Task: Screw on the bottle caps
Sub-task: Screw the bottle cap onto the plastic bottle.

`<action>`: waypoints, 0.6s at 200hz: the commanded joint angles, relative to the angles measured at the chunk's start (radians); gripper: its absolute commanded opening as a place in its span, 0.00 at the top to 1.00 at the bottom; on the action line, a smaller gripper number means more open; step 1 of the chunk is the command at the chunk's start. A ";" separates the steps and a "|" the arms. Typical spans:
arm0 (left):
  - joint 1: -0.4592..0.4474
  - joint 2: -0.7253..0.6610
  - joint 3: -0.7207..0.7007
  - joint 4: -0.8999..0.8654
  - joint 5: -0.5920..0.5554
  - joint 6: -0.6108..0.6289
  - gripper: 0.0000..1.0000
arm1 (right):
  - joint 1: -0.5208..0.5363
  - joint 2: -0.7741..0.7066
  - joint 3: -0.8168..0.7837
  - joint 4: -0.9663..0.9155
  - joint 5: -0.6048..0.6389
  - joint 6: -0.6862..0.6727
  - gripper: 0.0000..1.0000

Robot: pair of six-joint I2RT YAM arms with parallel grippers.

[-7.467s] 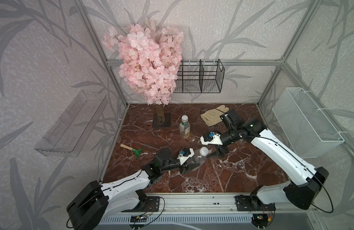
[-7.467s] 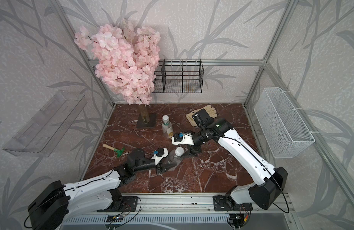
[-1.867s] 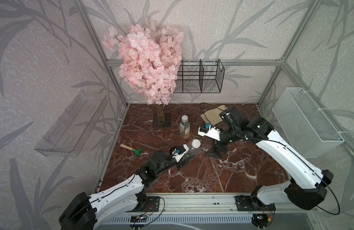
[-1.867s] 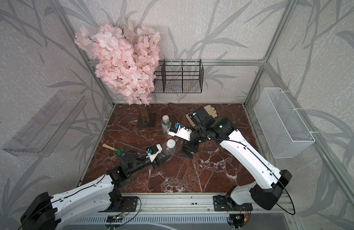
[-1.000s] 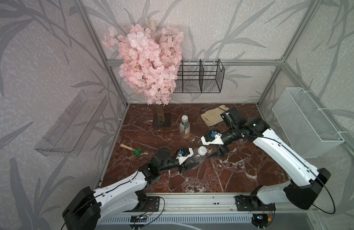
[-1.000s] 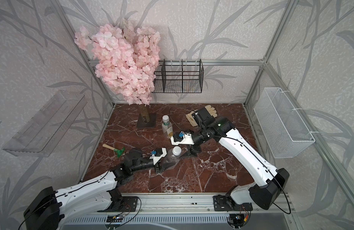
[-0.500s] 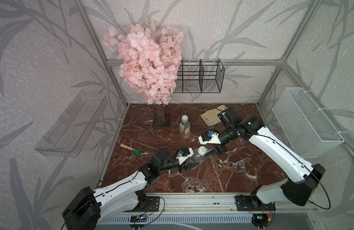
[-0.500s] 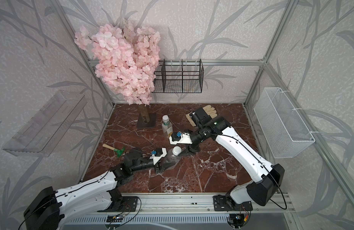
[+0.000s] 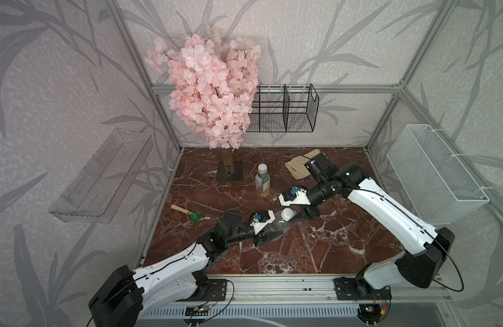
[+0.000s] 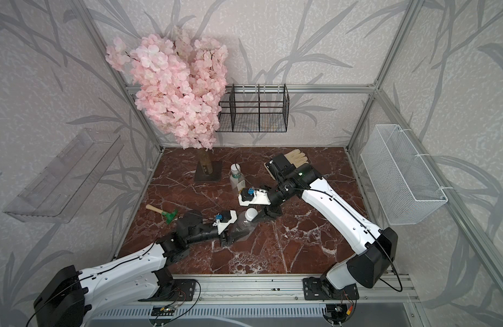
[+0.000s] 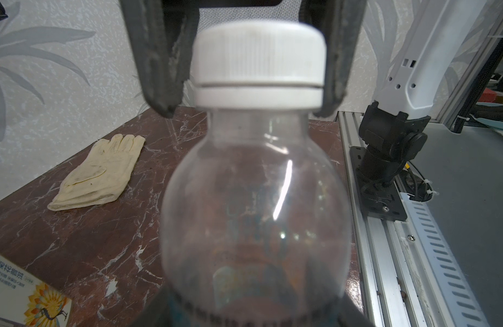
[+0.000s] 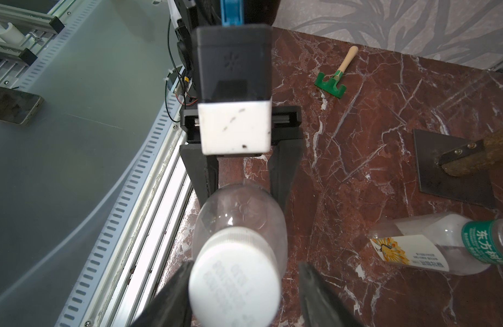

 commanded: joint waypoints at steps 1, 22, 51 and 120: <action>0.002 -0.007 0.027 0.017 0.005 0.000 0.42 | 0.004 -0.009 0.029 -0.010 -0.009 0.013 0.39; 0.002 -0.005 0.027 0.018 0.005 0.000 0.42 | 0.004 -0.013 0.031 -0.010 -0.011 0.018 0.39; 0.002 -0.004 0.027 0.018 0.003 0.002 0.42 | 0.004 -0.014 0.033 -0.013 -0.016 0.019 0.40; 0.002 0.001 0.028 0.018 0.005 0.001 0.41 | 0.005 -0.022 0.040 -0.013 -0.015 0.024 0.43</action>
